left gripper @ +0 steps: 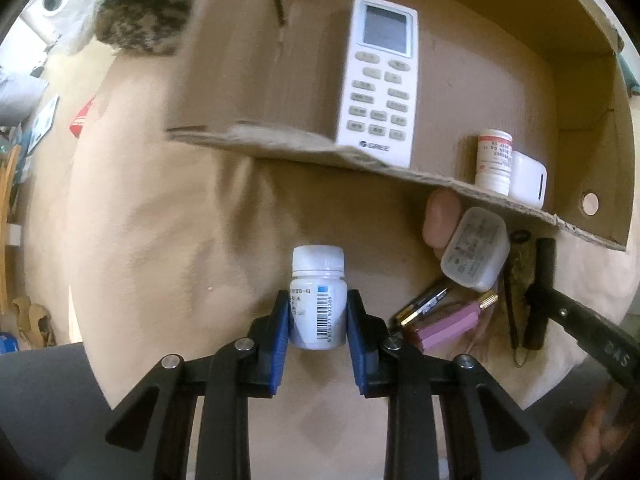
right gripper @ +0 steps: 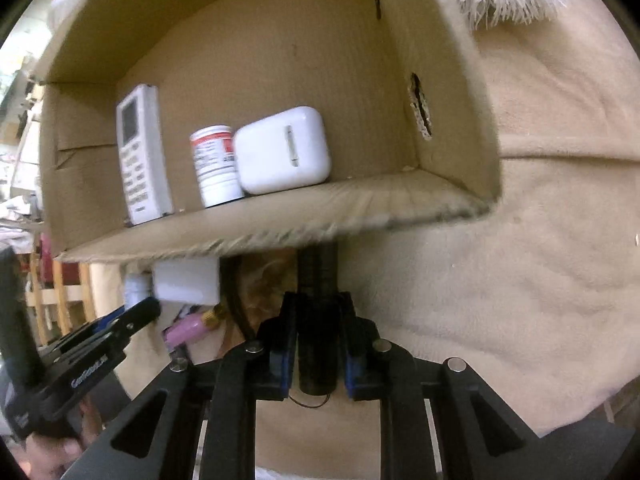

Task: Organize rigid objects
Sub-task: 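Grasp the white pill bottle with the left tool while the right tool grasps the black flashlight, then carry the pill bottle and flashlight into the box and open both tools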

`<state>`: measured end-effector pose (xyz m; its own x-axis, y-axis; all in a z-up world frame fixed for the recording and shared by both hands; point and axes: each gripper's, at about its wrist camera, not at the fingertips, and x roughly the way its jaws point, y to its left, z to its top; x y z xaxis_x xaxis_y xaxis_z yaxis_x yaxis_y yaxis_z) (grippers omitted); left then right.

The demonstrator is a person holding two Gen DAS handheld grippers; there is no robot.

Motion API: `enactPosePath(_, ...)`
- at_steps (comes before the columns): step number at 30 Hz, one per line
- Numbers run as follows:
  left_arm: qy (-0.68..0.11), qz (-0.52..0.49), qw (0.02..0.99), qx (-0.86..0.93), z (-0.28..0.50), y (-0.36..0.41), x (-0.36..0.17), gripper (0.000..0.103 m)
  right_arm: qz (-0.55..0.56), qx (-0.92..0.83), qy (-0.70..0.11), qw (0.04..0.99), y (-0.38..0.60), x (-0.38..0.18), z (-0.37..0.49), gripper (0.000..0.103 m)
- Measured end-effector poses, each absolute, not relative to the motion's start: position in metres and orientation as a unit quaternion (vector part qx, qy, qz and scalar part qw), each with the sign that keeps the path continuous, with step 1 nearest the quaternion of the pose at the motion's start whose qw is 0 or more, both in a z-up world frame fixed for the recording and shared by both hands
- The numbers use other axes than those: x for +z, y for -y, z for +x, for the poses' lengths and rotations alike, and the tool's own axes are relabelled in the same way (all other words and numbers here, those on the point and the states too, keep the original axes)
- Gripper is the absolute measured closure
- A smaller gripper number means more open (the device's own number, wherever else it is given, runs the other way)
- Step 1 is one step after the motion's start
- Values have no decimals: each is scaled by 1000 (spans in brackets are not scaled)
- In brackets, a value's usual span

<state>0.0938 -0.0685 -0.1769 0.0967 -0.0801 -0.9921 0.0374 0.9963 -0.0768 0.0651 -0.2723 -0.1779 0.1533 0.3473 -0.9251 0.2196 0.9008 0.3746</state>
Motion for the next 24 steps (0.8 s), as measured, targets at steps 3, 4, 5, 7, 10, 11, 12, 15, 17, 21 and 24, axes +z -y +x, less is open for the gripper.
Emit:
enactPosePath(3,-668,-24,743,-39,94,62,-172,79,224,46,-636,737,276,-171,59,83)
enactPosePath(4,-667,-24,744,-39,93,61,-170,79,225,46,-631,741,278,-168,57,83)
enactPosePath(5,-665,-26,746,-39,92,59,-168,79,226,45,-624,747,281,-165,53,83)
enactPosePath(7,-662,-32,748,-42,89,56,-163,79,230,45,-607,760,283,-156,45,83)
enactPosePath(10,-648,-44,759,-49,76,46,-147,79,231,47,-576,783,288,-136,37,83)
enactPosePath(11,-643,-47,763,-49,72,40,-142,79,232,53,-567,789,288,-129,33,83)
enactPosePath(12,-638,-51,767,-48,69,38,-138,79,231,56,-559,795,288,-123,30,83)
enactPosePath(15,-623,-66,778,-45,62,30,-122,79,230,67,-543,805,290,-110,25,83)
enactPosePath(17,-615,-72,784,-39,58,26,-114,79,230,74,-539,807,283,-103,22,83)
enactPosePath(21,-600,-80,795,-32,51,17,-104,79,231,90,-527,813,275,-92,17,83)
enactPosePath(24,-585,-84,806,-31,42,12,-87,79,231,100,-508,824,271,-80,13,83)
